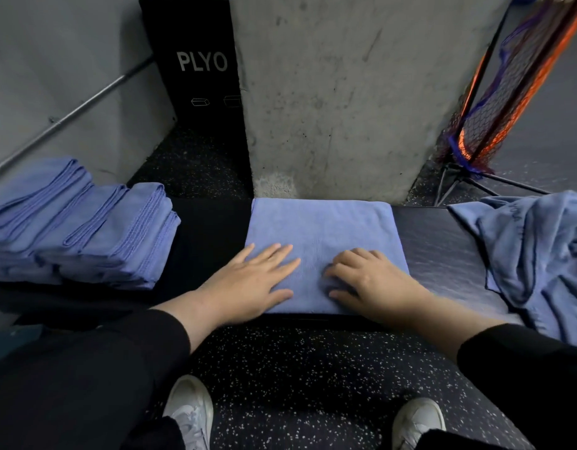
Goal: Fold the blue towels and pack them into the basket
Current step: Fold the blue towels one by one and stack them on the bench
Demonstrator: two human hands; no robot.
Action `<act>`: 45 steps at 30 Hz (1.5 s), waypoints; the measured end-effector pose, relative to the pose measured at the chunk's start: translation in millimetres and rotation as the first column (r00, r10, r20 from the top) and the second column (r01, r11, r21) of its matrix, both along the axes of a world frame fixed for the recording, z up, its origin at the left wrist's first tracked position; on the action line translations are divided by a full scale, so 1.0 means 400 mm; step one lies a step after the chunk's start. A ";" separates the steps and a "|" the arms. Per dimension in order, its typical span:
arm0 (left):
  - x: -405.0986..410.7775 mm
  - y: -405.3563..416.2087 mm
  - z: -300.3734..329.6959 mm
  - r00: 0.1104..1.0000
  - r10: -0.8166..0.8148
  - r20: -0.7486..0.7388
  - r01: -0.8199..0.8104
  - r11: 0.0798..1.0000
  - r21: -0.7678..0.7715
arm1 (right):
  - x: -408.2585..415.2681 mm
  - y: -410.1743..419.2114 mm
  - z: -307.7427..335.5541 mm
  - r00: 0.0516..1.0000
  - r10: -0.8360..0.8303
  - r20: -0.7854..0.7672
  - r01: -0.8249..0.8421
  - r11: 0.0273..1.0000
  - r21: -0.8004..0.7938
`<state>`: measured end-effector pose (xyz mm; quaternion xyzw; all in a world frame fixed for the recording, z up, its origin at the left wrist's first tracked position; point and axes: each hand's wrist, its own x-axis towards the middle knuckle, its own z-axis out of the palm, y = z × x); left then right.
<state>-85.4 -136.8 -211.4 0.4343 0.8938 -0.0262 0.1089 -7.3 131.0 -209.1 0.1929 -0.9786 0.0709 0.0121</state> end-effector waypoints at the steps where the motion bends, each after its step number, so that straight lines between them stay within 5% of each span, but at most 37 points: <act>1: 0.010 -0.018 0.000 1.000 0.024 0.007 -0.024 1.000 0.008 | 0.030 0.006 -0.003 0.999 -0.002 0.032 0.003 1.000 -0.017; 6: 0.045 -0.077 0.018 0.994 0.105 0.004 -0.105 0.994 0.020 | 0.133 0.093 0.019 0.989 -0.001 0.146 0.011 0.997 -0.074; 11: 0.080 -0.054 0.039 0.989 0.052 -0.137 -0.025 0.981 0.191 | 0.166 0.130 0.022 0.995 -0.104 0.006 0.104 0.994 -0.037; 16: 0.130 0.053 0.071 0.998 0.041 -0.056 -0.033 0.991 0.133 | 0.131 0.085 0.031 0.957 -0.289 -0.020 0.284 0.951 -0.119; 24: 0.113 0.123 0.073 0.962 0.261 -0.073 -0.232 0.932 0.280 | 0.087 0.119 0.044 0.922 -0.383 0.059 0.386 0.894 -0.228; 29: 0.031 0.036 0.073 0.937 0.343 0.074 -0.347 0.876 0.335 | 0.103 0.172 0.025 0.982 -0.183 0.054 0.190 0.966 -0.178; 35: -0.001 -0.034 0.101 0.844 0.347 0.410 -0.517 0.730 0.447 | 0.114 0.180 0.064 0.950 -0.312 0.026 0.300 0.885 -0.357; 40: -0.009 -0.068 0.134 0.779 0.336 0.529 -0.558 0.756 0.342 | 0.121 0.164 0.110 0.889 -0.386 0.247 0.457 0.790 -0.408; 45: 0.015 -0.097 0.169 0.493 0.271 0.827 -0.633 0.764 0.126 | 0.129 0.166 0.156 0.847 -0.338 0.410 0.494 0.784 -0.375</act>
